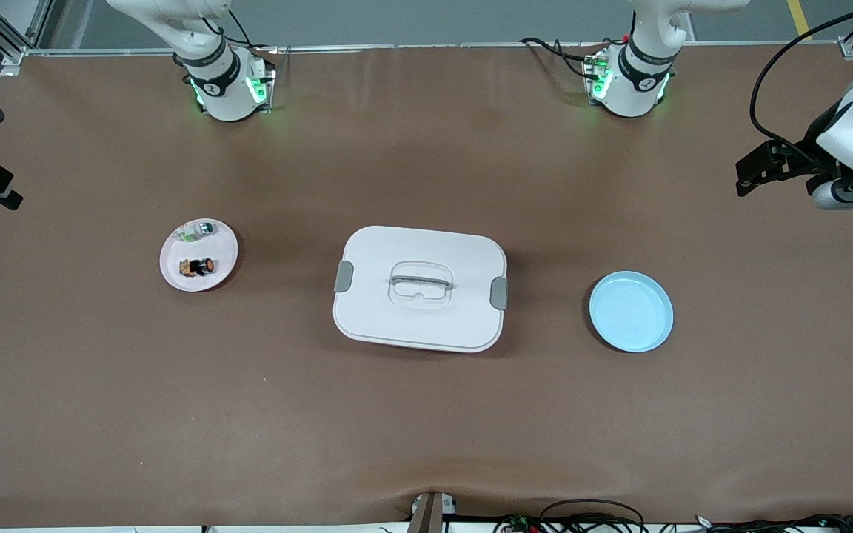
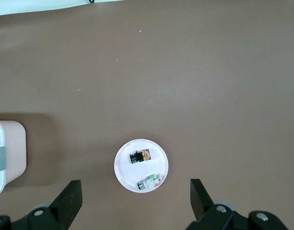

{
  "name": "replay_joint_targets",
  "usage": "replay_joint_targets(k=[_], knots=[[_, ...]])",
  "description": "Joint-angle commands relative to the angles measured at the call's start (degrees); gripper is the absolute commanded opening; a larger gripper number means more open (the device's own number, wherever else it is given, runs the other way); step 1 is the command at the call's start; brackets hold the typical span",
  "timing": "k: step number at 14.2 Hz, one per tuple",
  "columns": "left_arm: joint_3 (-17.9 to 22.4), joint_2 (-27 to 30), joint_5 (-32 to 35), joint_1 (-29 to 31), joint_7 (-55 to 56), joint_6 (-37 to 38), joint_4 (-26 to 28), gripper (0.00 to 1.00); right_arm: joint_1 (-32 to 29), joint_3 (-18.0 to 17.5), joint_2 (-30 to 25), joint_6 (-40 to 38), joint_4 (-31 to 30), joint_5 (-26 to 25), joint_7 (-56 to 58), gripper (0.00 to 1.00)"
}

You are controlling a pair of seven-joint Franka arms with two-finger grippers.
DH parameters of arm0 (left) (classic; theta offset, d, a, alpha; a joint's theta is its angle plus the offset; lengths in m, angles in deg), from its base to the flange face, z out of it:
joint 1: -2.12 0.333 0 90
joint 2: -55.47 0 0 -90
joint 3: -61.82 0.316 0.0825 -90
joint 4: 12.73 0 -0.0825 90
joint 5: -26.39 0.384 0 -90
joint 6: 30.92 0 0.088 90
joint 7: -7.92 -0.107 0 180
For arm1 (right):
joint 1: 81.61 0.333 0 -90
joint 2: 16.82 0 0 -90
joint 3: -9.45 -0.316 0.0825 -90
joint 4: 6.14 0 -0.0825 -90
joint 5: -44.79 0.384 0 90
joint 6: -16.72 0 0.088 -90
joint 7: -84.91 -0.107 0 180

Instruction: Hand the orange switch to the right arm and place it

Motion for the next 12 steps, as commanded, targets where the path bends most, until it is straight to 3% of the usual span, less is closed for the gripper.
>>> replay_joint_targets(k=[1,12], knots=[[-0.1,-1.0,0.7,-0.2,-0.5,0.7,-1.5,1.00,0.8,0.6,0.6,-1.7,1.6,0.5,-0.3,1.00],[0.0,-1.0,0.4,0.3,-0.4,0.7,-1.4,1.00,0.6,0.7,0.6,-1.9,1.6,0.6,-0.3,1.00]])
